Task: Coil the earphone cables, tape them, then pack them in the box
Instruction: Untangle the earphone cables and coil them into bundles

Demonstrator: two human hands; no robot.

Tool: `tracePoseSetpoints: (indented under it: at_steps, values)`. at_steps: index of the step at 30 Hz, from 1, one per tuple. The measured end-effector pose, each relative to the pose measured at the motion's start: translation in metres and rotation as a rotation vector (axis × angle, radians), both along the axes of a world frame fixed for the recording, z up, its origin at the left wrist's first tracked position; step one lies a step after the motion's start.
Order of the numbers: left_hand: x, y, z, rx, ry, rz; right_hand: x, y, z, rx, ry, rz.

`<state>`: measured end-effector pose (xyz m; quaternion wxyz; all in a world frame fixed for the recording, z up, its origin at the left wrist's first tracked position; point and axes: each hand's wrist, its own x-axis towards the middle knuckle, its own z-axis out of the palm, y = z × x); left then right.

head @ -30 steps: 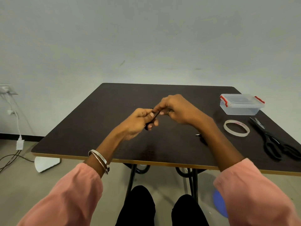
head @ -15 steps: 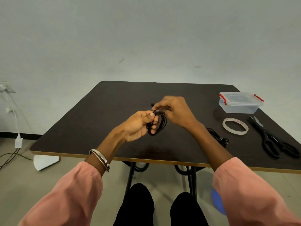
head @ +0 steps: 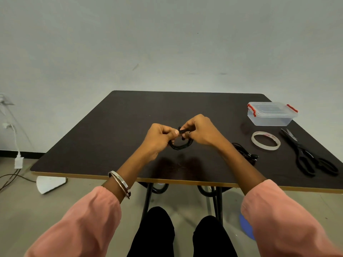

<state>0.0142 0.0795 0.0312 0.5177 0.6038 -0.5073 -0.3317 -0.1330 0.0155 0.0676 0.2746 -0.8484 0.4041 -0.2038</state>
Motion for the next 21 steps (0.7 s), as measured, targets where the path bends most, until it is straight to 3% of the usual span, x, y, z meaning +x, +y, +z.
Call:
tracePoseSetpoints:
  at_steps: [3, 5, 10, 13, 18, 21]
  values:
    - [-0.003, 0.001, -0.003, -0.106, -0.379, 0.112, 0.002, 0.002, -0.004, -0.008, 0.019, -0.041]
    - [-0.006, 0.002, -0.003, -0.194, -0.512, 0.146, 0.002, 0.003, -0.007, 0.014, -0.006, -0.076]
    - [-0.003, 0.0, -0.008, -0.354, -0.687, 0.212, -0.004, 0.004, -0.012, 0.49, -0.452, -0.131]
    - [-0.002, -0.002, -0.008, -0.417, -0.695, 0.243, -0.003, 0.007, -0.013, 0.619, -0.6, -0.126]
    - [0.005, -0.001, -0.007, -0.461, -0.522, 0.247, -0.008, 0.001, -0.016, 0.875, -0.748, 0.034]
    - [0.007, -0.002, -0.003, -0.513, -0.62, 0.233, -0.01, -0.003, -0.018, 0.997, -0.754, 0.138]
